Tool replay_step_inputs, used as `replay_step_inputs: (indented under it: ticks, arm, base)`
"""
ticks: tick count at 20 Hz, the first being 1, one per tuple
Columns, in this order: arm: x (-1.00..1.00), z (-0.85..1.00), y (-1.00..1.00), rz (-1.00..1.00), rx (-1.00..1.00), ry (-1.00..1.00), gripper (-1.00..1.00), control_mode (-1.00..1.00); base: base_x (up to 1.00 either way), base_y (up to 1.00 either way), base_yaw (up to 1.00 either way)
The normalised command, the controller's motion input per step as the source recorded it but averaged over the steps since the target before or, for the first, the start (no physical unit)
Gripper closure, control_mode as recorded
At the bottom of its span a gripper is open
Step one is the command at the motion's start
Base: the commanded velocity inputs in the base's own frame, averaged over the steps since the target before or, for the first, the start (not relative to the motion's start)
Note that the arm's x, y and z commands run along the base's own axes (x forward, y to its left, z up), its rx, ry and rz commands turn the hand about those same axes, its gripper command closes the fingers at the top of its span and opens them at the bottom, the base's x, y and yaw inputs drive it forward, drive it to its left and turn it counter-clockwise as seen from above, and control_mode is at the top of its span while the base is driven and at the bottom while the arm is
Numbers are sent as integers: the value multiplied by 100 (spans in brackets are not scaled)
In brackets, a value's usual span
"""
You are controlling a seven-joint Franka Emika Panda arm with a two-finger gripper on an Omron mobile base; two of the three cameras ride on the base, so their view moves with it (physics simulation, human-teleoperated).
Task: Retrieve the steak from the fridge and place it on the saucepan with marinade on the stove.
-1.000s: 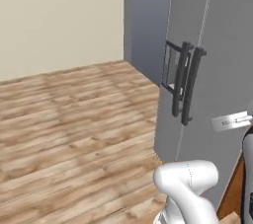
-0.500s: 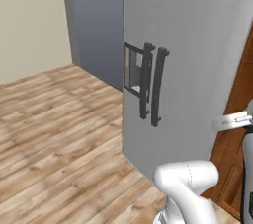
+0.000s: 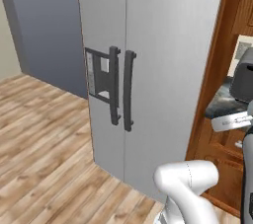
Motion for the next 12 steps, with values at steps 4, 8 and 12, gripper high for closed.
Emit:
replay_step_inputs:
  ticks: [4, 8, 12]
  arm:
    - [0, 0, 0, 0, 0, 0, -100, 100]
    - [0, 0, 0, 0, 0, 0, -100, 100]
    - [0, 0, 0, 0, 0, 0, -100, 100]
  base:
    - [24, 32, -41]
    - [22, 37, -41]
    - [9, 40, -37]
